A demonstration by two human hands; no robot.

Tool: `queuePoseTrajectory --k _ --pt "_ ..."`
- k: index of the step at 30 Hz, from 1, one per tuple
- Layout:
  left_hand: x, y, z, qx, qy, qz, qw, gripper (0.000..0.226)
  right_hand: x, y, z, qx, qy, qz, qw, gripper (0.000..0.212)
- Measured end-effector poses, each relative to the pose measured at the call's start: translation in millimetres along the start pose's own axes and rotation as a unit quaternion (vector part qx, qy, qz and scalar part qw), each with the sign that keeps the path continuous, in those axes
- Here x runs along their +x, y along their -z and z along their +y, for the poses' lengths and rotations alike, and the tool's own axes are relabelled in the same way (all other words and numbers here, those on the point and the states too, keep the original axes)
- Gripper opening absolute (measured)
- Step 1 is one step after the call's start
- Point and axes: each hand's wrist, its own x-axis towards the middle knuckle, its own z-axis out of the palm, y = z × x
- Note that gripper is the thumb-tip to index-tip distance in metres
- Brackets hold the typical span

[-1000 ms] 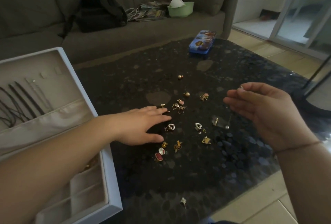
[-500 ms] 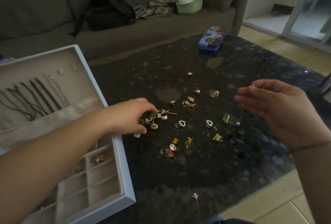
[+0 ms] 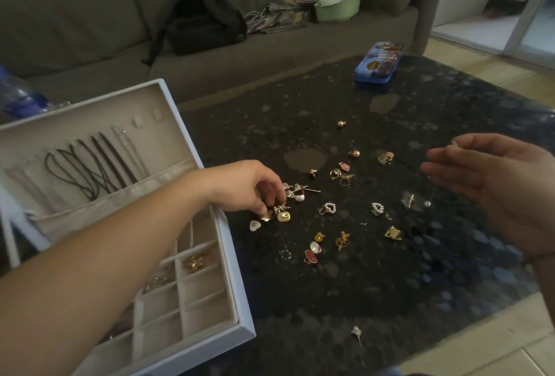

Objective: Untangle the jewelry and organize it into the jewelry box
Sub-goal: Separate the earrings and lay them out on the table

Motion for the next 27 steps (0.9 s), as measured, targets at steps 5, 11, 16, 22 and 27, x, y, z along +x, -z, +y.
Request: queuePoseTrajectory --k 5,11,16,22,27 --pt "3 -3 -2 0.006 0.005 0.099 0.995 0.034 1 -1 2 -0.001 0.006 -0.004 1.0 0.015" --pt "9 -14 -3 0.023 -0.021 0.054 0.998 0.04 2 -1 2 -0.003 0.005 -0.007 1.0 0.014" --pt "5 -6 1 0.003 -0.037 -0.043 0.998 0.045 2 -2 3 -0.006 0.01 -0.01 1.0 0.014" --pt "10 -5 -4 -0.003 -0.002 0.097 0.995 0.041 2 -3 2 -0.006 0.006 -0.012 1.0 0.015" --pt "6 -2 -3 -0.002 0.002 0.004 1.0 0.04 0 -3 1 -0.005 0.006 -0.02 1.0 0.013"
